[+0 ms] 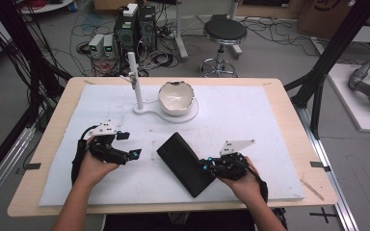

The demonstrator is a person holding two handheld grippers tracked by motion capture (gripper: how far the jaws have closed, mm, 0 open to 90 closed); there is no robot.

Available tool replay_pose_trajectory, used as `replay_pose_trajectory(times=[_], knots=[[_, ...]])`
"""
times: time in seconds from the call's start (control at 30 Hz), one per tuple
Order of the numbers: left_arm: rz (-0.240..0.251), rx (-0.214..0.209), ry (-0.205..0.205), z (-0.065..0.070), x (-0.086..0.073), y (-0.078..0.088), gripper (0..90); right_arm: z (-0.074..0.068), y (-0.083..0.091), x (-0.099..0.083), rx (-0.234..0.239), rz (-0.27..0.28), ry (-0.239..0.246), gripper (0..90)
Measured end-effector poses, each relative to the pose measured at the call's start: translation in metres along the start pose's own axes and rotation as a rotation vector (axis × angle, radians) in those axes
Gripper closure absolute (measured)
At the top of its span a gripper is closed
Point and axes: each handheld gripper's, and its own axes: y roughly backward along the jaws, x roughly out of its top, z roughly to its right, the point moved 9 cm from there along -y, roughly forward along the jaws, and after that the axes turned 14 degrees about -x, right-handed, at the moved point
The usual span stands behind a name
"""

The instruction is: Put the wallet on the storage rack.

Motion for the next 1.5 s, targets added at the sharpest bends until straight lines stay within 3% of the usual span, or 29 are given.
replay_pose_trajectory(times=[0.03, 0.07, 0.3, 0.63, 0.77, 0.8, 0.83, 0.87, 0.9, 1.0, 1.1, 1.33, 1.4, 1.5], knots=[[0.0, 0.0, 0.0, 0.0, 0.0, 0.0, 12.6, 0.002, 0.003, 0.003, -0.011, 0.005, 0.014, 85.0], [0.017, -0.027, 0.004, 0.003, 0.006, 0.0, 12.7, 0.004, 0.005, 0.006, -0.026, 0.016, 0.033, 85.1], [0.032, -0.084, -0.02, 0.012, 0.022, -0.007, 13.5, 0.008, 0.021, 0.022, -0.047, 0.066, 0.111, 85.1], [0.013, -0.189, -0.048, 0.028, 0.041, -0.033, 15.7, -0.01, 0.03, 0.042, 0.012, 0.129, 0.217, 85.2], [0.01, -0.271, -0.055, 0.036, 0.044, -0.044, 22.7, -0.021, 0.032, 0.047, 0.052, 0.153, 0.256, 85.1], [0.01, -0.271, -0.055, 0.036, 0.044, -0.044, 22.8, -0.021, 0.032, 0.047, 0.052, 0.153, 0.256, 85.1], [0.022, -0.314, -0.05, 0.04, 0.045, -0.045, 26.3, -0.025, 0.031, 0.048, 0.065, 0.162, 0.273, 85.2], [0.022, -0.314, -0.05, 0.04, 0.045, -0.045, 30.3, -0.025, 0.031, 0.048, 0.067, 0.159, 0.273, 85.2], [0.015, -0.38, -0.059, 0.045, 0.044, -0.046, 36.8, -0.025, 0.03, 0.048, 0.068, 0.162, 0.278, 85.2], [-0.014, -0.368, -0.065, 0.045, 0.041, -0.045, 55.3, -0.023, 0.029, 0.047, 0.074, 0.17, 0.265, 85.1], [-0.018, -0.399, -0.058, 0.046, 0.04, -0.043, 70.2, -0.017, 0.03, 0.044, 0.068, 0.163, 0.242, 85.1], [0.018, -0.402, -0.07, 0.053, 0.046, -0.038, 75.7, -0.009, 0.029, 0.045, 0.053, 0.191, 0.199, 83.2], [0.027, -0.41, -0.08, 0.057, 0.048, -0.035, 76.2, -0.006, 0.031, 0.047, 0.021, 0.222, 0.181, 75.6], [0.019, -0.371, -0.099, 0.058, 0.055, -0.029, 76.5, 0.004, 0.035, 0.049, -0.037, 0.241, 0.138, 61.5]])
